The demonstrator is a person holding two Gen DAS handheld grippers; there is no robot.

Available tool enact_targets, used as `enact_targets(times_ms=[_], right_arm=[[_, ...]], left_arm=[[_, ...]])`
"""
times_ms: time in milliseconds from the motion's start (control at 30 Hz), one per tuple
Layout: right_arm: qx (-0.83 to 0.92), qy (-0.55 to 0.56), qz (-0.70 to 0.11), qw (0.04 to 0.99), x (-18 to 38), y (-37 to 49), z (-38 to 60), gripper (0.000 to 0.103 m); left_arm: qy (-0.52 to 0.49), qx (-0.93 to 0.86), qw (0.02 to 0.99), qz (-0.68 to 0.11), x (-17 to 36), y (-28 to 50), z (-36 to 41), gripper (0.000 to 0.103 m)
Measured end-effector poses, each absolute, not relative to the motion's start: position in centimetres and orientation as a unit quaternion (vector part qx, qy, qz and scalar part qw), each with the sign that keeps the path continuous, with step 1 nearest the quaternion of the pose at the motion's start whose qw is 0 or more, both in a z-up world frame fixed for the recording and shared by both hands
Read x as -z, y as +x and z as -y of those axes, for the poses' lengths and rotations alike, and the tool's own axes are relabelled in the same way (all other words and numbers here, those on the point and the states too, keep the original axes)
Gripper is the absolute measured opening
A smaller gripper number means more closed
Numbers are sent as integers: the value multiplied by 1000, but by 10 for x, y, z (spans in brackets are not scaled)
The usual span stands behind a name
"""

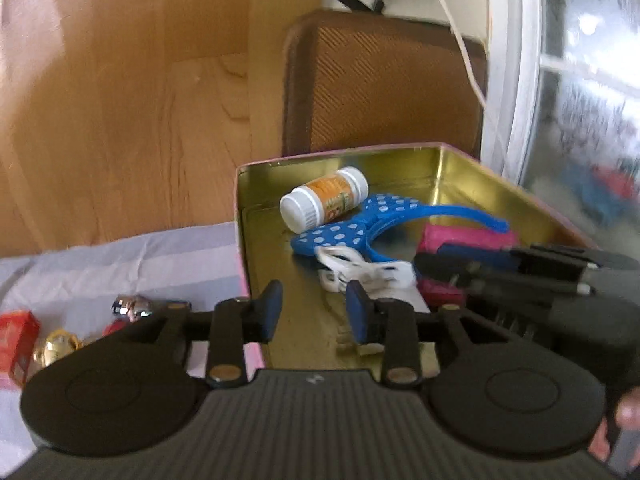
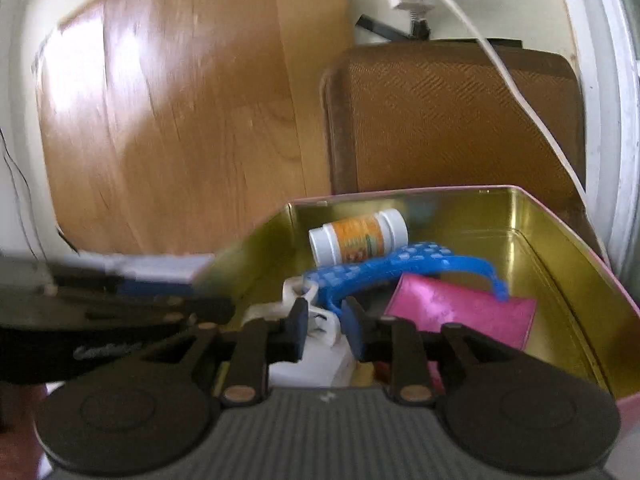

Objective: Organize rigid objects
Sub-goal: 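Carry the white clip with the left gripper and drop it into the tin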

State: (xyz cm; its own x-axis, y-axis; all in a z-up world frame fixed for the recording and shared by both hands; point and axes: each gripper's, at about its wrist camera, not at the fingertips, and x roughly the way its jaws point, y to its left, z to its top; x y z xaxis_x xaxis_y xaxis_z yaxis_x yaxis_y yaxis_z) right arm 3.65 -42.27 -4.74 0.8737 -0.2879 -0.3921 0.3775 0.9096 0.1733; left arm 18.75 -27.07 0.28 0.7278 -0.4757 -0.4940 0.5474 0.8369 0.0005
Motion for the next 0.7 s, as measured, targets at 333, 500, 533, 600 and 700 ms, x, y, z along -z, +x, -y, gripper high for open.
enact_targets(times_ms=[333, 500, 533, 600, 700], right_arm=[[176, 144, -104, 968, 38, 11, 420, 23], [131, 146, -92, 976, 28, 4, 398, 23], [117, 142, -92, 979, 25, 3, 389, 24], [89, 139, -98, 981, 24, 4, 366, 28], [54, 147, -113, 981, 30, 6, 331, 31]], left_arm=[[34, 190, 949, -247, 0, 109, 145, 42], [22, 116, 950, -288, 20, 89, 81, 42], [19, 104, 951, -292, 24, 85, 70, 42], [17, 88, 951, -295, 31, 82, 56, 42], [9, 70, 950, -303, 38, 80, 35, 42]])
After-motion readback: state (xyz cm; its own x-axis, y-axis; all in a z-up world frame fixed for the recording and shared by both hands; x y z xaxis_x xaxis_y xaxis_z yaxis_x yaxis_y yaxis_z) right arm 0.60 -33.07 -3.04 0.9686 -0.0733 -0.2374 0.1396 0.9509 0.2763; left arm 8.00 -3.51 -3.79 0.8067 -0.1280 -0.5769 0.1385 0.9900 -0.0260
